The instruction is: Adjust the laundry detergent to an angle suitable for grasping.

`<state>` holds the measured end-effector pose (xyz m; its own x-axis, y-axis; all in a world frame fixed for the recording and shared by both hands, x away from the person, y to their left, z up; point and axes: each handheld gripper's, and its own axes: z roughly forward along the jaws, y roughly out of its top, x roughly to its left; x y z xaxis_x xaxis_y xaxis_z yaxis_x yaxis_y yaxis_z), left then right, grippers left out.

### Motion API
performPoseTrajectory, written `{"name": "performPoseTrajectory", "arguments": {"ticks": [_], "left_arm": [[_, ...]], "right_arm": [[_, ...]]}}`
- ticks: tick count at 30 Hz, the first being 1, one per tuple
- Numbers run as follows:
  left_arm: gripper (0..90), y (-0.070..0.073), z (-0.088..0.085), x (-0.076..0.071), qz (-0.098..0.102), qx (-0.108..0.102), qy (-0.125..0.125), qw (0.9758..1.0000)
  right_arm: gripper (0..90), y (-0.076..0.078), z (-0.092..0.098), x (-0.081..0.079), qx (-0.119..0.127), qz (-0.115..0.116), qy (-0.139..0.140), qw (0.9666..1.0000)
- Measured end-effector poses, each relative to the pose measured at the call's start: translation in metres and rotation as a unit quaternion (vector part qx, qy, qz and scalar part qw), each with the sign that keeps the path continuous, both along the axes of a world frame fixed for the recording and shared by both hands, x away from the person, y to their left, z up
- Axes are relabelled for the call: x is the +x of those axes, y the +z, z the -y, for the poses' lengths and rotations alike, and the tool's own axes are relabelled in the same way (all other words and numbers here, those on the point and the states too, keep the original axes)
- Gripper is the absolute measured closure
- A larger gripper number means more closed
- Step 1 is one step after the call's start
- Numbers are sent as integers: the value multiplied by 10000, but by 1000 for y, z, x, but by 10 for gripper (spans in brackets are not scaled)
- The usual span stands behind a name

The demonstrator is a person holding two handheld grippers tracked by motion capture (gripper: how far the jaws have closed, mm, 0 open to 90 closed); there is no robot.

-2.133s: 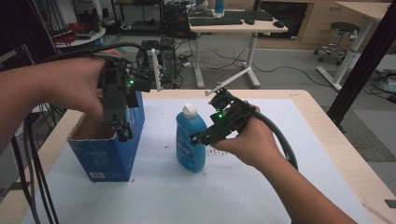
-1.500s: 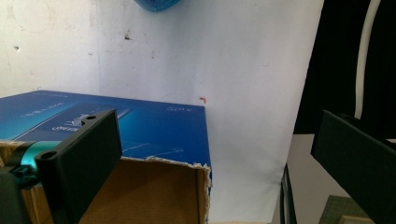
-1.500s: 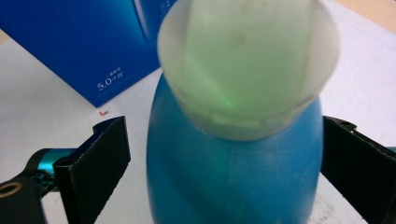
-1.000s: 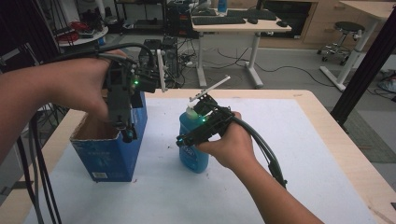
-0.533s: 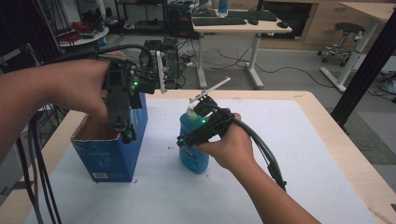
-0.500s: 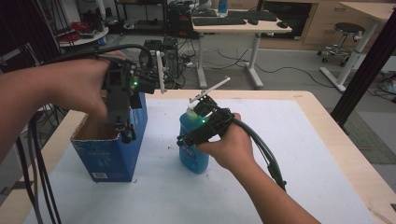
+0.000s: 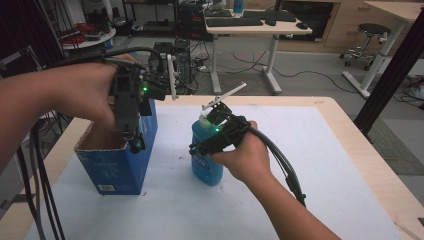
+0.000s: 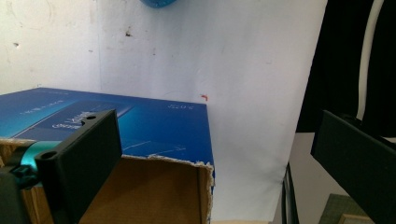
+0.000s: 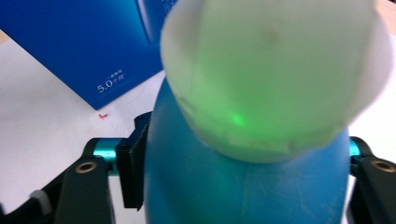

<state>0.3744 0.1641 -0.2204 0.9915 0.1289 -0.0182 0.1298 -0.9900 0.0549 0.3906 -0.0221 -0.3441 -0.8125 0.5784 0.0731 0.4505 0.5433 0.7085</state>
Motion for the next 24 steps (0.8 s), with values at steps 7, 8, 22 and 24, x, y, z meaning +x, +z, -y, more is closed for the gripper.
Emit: {"name": "performPoseTrajectory", "arguments": {"ticks": [7,8,22,24], "left_arm": [[17,0,0,2,-4,22,2,10000],[17,-1,0,2,-1,17,3,10000],[17,-2,2,4,-31,60,-6,10000],[17,-3,2,4,-32,30,6,10000]], "right_arm": [[327,-1,1,0,9,7,0,10000],[329,-1,1,1,12,6,1,10000],[377,-3,0,2,-22,115,-19,9999],[386,-3,0,1,-38,155,-37,9999]]}}
